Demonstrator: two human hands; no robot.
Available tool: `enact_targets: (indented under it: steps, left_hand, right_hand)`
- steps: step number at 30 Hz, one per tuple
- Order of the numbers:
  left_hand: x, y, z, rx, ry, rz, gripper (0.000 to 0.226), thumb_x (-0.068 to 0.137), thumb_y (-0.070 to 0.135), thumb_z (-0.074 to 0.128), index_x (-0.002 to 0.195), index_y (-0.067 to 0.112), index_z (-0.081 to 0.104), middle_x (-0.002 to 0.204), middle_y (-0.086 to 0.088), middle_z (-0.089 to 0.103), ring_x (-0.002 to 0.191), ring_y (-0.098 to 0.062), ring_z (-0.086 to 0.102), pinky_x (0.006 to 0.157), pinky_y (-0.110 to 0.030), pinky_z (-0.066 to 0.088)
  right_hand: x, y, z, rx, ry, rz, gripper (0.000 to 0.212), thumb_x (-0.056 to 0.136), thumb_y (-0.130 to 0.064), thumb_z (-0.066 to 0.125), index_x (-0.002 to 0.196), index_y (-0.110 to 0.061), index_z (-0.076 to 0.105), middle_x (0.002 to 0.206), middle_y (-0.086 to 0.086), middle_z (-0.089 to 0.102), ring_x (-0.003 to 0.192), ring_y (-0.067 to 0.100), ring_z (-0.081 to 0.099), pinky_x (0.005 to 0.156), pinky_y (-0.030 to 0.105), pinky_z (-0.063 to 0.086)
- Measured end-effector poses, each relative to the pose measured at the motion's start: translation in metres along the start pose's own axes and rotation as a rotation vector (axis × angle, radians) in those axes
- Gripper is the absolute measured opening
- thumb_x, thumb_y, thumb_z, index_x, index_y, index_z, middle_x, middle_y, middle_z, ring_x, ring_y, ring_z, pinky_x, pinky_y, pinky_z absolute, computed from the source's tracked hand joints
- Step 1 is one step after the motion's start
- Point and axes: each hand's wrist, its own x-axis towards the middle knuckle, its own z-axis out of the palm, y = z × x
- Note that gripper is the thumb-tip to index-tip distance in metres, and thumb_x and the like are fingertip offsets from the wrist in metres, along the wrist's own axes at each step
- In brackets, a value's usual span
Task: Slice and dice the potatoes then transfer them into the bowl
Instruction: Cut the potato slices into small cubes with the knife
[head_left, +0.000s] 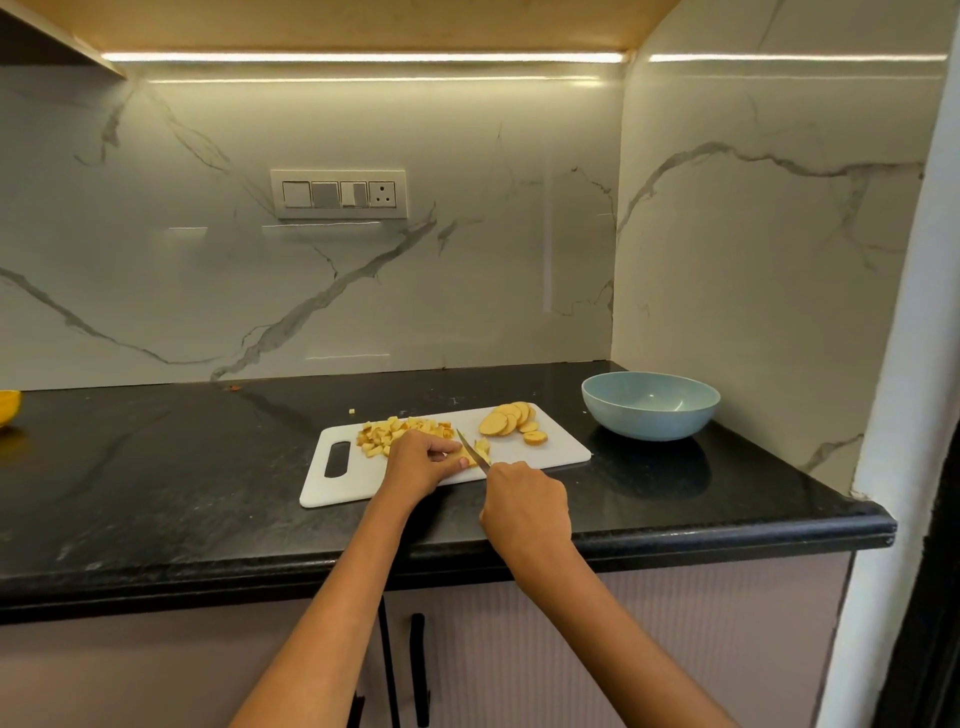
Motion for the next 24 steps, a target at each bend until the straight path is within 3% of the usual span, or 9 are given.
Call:
enact_targets:
  steps: [15,24]
  left_hand:
    - [0.0007,0.0013,-0.0024,-0.021,-0.009,-0.021,0.033,0.076,0.010,0.074,0.107,0.002,0.068,0.112,-0.012,0.067,0.105,-0.018,0.060,0.086,-0.019,0.042]
    - [-0.0015,0.0032,-0.0005,0.019,0.046,0.009,0.026,0.077,0.008,0.073,0.101,0.001,0.070,0.102,-0.013,0.070,0.097,-0.016,0.062,0.079,-0.020,0.042]
  right_hand:
    - [0.0013,-0.0040,0.0025,-0.064,0.043,-0.032,0.025,0.099,-0.013,0.042,0.119,-0.007,0.055,0.110,0.010,0.061,0.097,0.022,0.062,0.075,0.028,0.046]
    - [0.0028,0.0012,-0.0037,-0.074,-0.037,-0.069,0.027,0.098,-0.012,0.042,0.123,-0.008,0.051,0.116,0.011,0.057,0.103,0.024,0.058,0.077,0.030,0.043]
